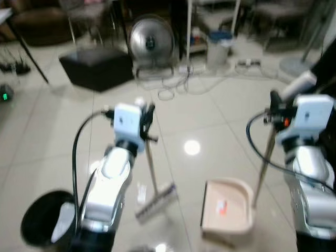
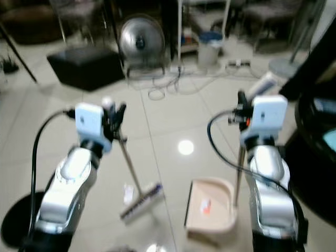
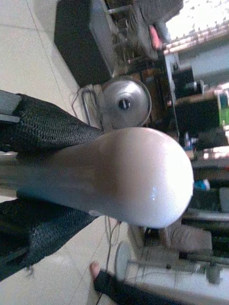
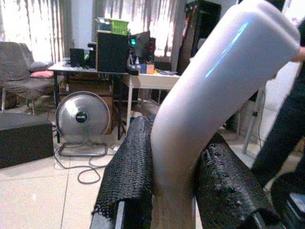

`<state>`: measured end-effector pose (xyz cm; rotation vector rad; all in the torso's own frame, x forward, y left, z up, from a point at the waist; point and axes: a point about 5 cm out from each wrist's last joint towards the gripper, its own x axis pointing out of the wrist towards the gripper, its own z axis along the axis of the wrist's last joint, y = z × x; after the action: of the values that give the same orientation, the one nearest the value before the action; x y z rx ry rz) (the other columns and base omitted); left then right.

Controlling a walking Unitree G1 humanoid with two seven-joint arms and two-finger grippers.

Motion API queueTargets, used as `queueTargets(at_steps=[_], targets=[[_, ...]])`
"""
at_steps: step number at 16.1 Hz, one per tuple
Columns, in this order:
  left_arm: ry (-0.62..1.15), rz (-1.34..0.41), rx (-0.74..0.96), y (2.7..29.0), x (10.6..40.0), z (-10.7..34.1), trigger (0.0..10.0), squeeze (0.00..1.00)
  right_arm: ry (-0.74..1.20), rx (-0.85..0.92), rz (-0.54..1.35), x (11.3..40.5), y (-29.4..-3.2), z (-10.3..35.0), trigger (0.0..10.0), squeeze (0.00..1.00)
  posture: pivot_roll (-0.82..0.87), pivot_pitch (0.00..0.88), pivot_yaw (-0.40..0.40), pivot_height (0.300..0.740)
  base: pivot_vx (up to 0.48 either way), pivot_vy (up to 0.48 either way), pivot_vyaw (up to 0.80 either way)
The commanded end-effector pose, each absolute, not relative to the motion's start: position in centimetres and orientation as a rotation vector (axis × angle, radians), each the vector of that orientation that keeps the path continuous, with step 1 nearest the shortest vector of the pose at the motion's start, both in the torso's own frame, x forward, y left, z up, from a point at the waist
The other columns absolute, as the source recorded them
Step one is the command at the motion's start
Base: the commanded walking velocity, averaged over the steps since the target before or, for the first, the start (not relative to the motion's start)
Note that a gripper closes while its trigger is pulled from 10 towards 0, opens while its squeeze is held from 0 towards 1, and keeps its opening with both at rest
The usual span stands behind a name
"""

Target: Sweep floor

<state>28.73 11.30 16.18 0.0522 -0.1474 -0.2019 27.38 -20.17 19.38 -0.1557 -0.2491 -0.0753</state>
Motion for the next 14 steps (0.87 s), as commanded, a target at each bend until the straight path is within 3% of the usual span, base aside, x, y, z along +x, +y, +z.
queueTargets(at_steps=[1,4,10,14], targets=[[-0.167,-0.106,0.079,12.9,29.1,16.5,10.0,0.00,-0.304,-0.132,-0.050,27.4,-19.3,20.2,10.0,0.00,-0.06,0.067,0.047,0.740,0.000,0.000,0.00],[-0.179,-0.022,0.085,13.5,29.8,16.7,10.0,0.00,-0.311,-0.129,-0.069,27.6,-19.5,20.1,10.0,0.00,-0.05,0.070,0.056,0.740,0.000,0.000,0.00],[-0.161,-0.022,0.071,13.0,30.9,16.4,10.0,0.00,-0.337,-0.138,-0.082,27.9,-19.8,20.1,10.0,0.00,-0.04,0.082,0.071,0.740,0.000,0.000,0.00],[-0.187,0.046,0.059,13.2,32.4,16.7,10.0,0.00,-0.336,-0.170,-0.055,29.0,-20.0,19.2,10.0,0.00,-0.01,0.137,0.074,0.740,0.000,0.000,0.00]])
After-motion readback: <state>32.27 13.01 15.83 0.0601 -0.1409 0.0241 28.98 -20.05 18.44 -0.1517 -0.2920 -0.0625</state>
